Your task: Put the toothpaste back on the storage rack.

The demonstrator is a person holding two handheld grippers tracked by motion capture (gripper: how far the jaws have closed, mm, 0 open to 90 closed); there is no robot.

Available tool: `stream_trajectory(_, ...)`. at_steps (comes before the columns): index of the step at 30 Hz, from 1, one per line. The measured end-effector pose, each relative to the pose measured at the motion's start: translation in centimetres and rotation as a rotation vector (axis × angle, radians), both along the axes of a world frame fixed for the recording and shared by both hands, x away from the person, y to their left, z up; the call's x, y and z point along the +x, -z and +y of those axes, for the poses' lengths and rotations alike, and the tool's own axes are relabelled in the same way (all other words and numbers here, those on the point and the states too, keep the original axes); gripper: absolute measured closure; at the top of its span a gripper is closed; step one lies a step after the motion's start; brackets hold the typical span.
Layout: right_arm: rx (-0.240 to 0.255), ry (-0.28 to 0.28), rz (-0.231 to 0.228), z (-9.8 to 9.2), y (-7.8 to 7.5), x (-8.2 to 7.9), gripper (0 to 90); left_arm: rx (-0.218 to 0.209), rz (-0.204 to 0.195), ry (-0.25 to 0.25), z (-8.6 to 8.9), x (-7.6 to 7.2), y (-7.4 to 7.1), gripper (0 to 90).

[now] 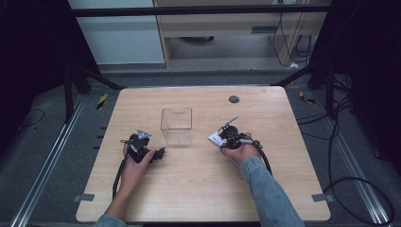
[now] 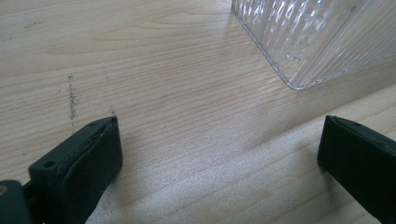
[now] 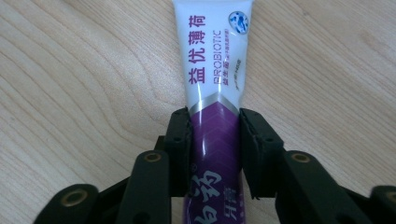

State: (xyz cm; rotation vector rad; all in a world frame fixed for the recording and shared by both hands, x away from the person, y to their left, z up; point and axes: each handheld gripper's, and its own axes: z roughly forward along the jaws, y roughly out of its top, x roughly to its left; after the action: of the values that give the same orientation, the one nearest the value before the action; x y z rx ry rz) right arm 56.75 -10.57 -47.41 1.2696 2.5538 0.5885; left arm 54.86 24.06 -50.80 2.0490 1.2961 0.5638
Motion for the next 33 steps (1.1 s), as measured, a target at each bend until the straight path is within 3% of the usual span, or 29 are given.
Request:
stream_trajectory(4, -0.008, 0.0, 0.024, 0.2, -0.5, 0.2, 75.8, 0.0, 0.0, 0.0, 0.0, 0.0, 0.0, 0.0)
stream_trajectory(14, 0.008, 0.016, 0.065, -0.1, -0.9, 0.4, 78.0, 0.001, -0.001, 0.0, 0.0, 0.1, 0.0, 0.0)
stream_trajectory(17, 0.024, 0.017, 0.045, -0.5, -1.3, 0.3, 78.0, 0.001, -0.001, 0.0, 0.0, 0.1, 0.0, 0.0)
stream_trajectory(24, 0.116, 0.027, -0.029, -1.3, -3.4, -0.3, 78.1, 0.001, 0.0, 0.0, 0.0, 0.1, 0.0, 0.0)
stream_trajectory(33, 0.184, 0.034, -0.119, -1.6, -5.9, -0.7, 78.2, -0.001, -0.001, -0.001, 0.0, 0.1, 0.0, 0.0)
